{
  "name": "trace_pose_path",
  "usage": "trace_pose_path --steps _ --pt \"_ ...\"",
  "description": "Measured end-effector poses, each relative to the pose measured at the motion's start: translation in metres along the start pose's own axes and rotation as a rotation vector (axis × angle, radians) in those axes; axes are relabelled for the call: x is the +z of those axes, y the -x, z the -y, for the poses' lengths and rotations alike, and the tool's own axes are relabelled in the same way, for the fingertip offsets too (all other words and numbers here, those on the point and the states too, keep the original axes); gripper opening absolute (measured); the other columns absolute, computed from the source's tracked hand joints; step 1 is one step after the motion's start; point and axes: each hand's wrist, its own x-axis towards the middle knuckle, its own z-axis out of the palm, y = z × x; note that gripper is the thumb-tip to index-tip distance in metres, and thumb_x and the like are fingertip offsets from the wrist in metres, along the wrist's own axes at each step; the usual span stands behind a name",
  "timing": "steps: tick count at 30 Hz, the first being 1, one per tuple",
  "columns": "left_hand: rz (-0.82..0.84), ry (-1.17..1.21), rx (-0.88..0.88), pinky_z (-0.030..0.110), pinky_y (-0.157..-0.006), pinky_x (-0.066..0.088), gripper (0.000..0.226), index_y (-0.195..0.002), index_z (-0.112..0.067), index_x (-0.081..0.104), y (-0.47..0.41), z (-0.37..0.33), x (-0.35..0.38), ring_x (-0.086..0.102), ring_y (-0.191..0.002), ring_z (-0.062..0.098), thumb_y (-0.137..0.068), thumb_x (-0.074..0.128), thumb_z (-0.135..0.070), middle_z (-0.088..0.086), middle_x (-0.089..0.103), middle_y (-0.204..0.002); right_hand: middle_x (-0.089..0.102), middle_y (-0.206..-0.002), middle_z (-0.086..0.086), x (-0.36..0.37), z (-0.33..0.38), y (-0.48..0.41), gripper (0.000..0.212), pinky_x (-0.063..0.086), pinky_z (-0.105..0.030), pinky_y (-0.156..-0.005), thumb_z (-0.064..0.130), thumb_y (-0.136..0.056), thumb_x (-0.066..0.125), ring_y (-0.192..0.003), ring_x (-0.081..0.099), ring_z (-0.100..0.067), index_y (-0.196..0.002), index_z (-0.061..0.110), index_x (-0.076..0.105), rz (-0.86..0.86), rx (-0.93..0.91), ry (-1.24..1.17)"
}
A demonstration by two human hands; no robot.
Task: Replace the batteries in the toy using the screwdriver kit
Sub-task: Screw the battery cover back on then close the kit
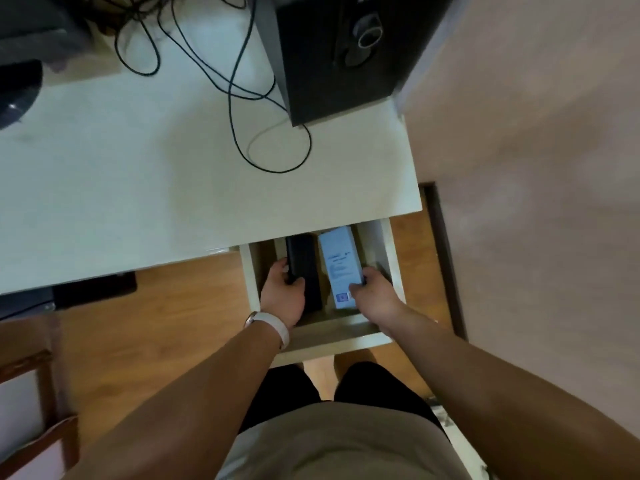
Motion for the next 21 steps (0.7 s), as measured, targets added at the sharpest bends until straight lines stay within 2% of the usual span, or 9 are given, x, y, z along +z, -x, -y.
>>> trace_pose_path --steps 2,5,8,11,13,16,19,21 --pt "0.007 -0.013 -0.013 0.034 -0.094 0.050 0.047 -0.141 -0.023 0.046 0.000 0.005 0.002 0.063 -0.111 0.022 -0.098 0.054 -0.008 0.001 0.065 -0.125 0.059 -0.131 -0.008 0.001 -0.002 -0.004 0.032 0.051 -0.033 -0.090 0.011 -0.098 0.046 -0.118 0.058 -0.028 -0.130 0.014 0.048 0.012 0.011 0.045" --pt "0.029 -0.059 -0.015 0.029 -0.088 0.048 0.053 -0.145 -0.025 0.040 0.004 0.009 0.004 0.060 -0.105 0.020 -0.098 0.048 -0.004 0.000 0.062 -0.120 0.059 -0.131 -0.007 0.004 -0.007 -0.009 0.034 0.053 -0.033 -0.090 0.011 -0.096 0.045 -0.118 0.058 -0.028 -0.130 0.015 0.047 0.019 -0.004 0.115" --pt "0.031 -0.113 -0.007 0.031 -0.088 0.048 0.058 -0.145 -0.024 0.038 0.010 0.010 0.004 0.059 -0.105 0.021 -0.094 0.048 -0.001 0.000 0.061 -0.120 0.057 -0.132 -0.005 0.004 -0.010 -0.010 0.041 0.054 -0.033 -0.090 0.014 -0.092 0.050 -0.120 0.057 -0.028 -0.132 0.019 0.042 0.027 -0.045 0.175" --pt "0.033 -0.169 0.014 0.037 -0.098 0.049 0.066 -0.150 -0.024 0.032 0.021 0.009 0.002 0.055 -0.125 0.029 -0.090 0.056 -0.008 0.005 0.053 -0.139 0.051 -0.137 -0.002 0.001 -0.013 -0.003 0.052 0.053 -0.032 -0.093 0.017 -0.088 0.057 -0.126 0.051 -0.025 -0.135 0.023 0.036 0.074 -0.145 0.261" --pt "0.043 -0.249 0.054 0.036 -0.101 0.045 0.071 -0.154 -0.023 0.028 0.033 0.008 0.000 0.049 -0.132 0.030 -0.091 0.060 -0.013 0.007 0.044 -0.147 0.047 -0.140 0.000 -0.006 -0.013 0.006 0.056 0.050 -0.031 -0.097 0.018 -0.089 0.057 -0.131 0.047 -0.024 -0.138 0.025 0.032 0.123 -0.215 0.332" --pt "0.098 -0.320 0.149 0.026 -0.094 0.042 0.060 -0.149 -0.021 0.038 0.051 0.012 -0.007 0.052 -0.126 0.025 -0.093 0.060 -0.017 0.008 0.046 -0.145 0.042 -0.143 -0.002 -0.018 -0.016 0.022 0.056 0.042 -0.028 -0.103 0.021 -0.092 0.053 -0.132 0.043 -0.022 -0.144 0.017 0.032 0.144 -0.313 0.466" --pt "0.175 -0.429 0.268 0.022 -0.097 0.041 0.050 -0.143 -0.020 0.048 0.064 0.017 -0.020 0.054 -0.125 0.018 -0.095 0.061 -0.021 0.004 0.051 -0.140 0.038 -0.145 -0.004 -0.028 -0.020 0.040 0.056 0.039 -0.026 -0.100 0.027 -0.095 0.051 -0.130 0.044 -0.022 -0.146 0.014 0.032 0.146 -0.377 0.605" --pt "0.225 -0.544 0.363 0.022 -0.098 0.041 0.047 -0.140 -0.021 0.052 0.068 0.023 -0.029 0.054 -0.123 0.016 -0.094 0.063 -0.026 0.001 0.054 -0.138 0.043 -0.142 -0.005 -0.032 -0.025 0.051 0.054 0.040 -0.026 -0.098 0.030 -0.095 0.051 -0.126 0.047 -0.022 -0.144 0.015 0.037 0.172 -0.443 0.684"
